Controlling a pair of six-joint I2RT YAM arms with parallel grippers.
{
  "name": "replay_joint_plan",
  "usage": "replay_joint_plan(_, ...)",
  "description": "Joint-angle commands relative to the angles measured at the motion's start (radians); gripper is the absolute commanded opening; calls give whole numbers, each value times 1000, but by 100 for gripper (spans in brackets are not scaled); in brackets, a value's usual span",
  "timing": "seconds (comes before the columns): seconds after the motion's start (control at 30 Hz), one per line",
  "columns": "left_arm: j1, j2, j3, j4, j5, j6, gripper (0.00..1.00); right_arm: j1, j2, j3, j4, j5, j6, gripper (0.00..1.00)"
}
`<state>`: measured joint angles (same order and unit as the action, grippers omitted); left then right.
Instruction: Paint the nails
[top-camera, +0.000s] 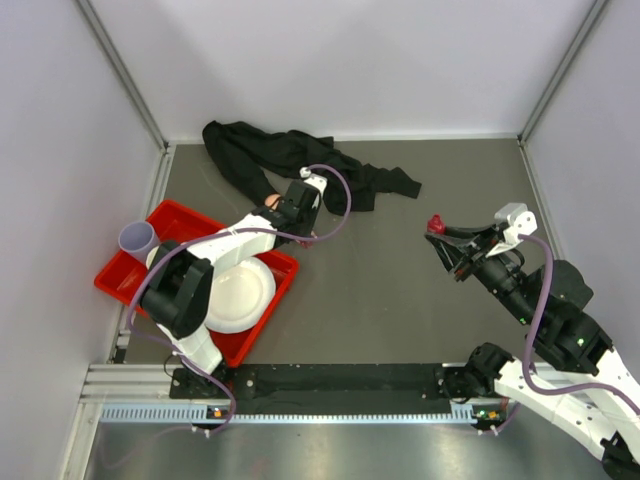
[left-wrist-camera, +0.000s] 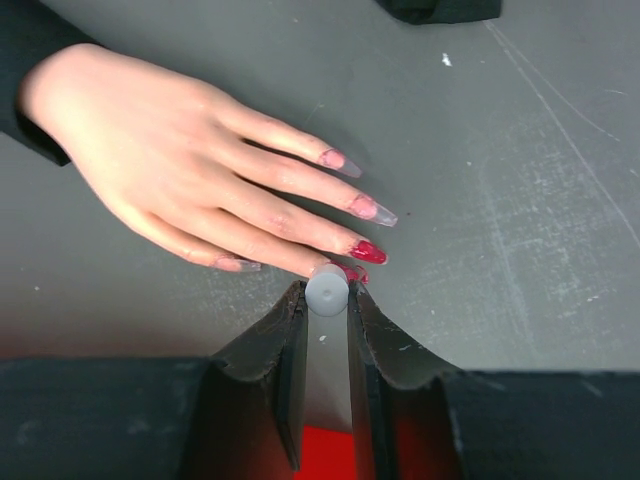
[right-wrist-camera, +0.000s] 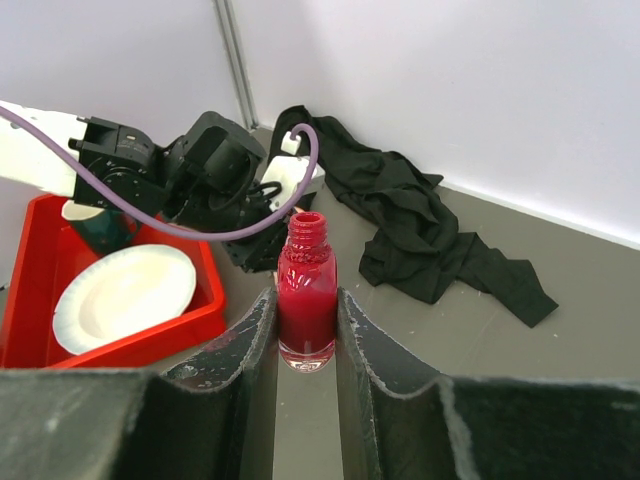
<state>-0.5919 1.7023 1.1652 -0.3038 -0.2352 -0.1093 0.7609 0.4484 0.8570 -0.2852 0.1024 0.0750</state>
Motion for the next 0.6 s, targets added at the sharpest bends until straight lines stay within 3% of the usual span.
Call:
replay_joint_plan(0.0,-3,-18,34,14,-49,10,0,-6,9,5,24,-15,11,0)
replay_joint_plan(0.57,-3,-9,34,32,-27,16,0,-6,10,5,23,-15,11,0)
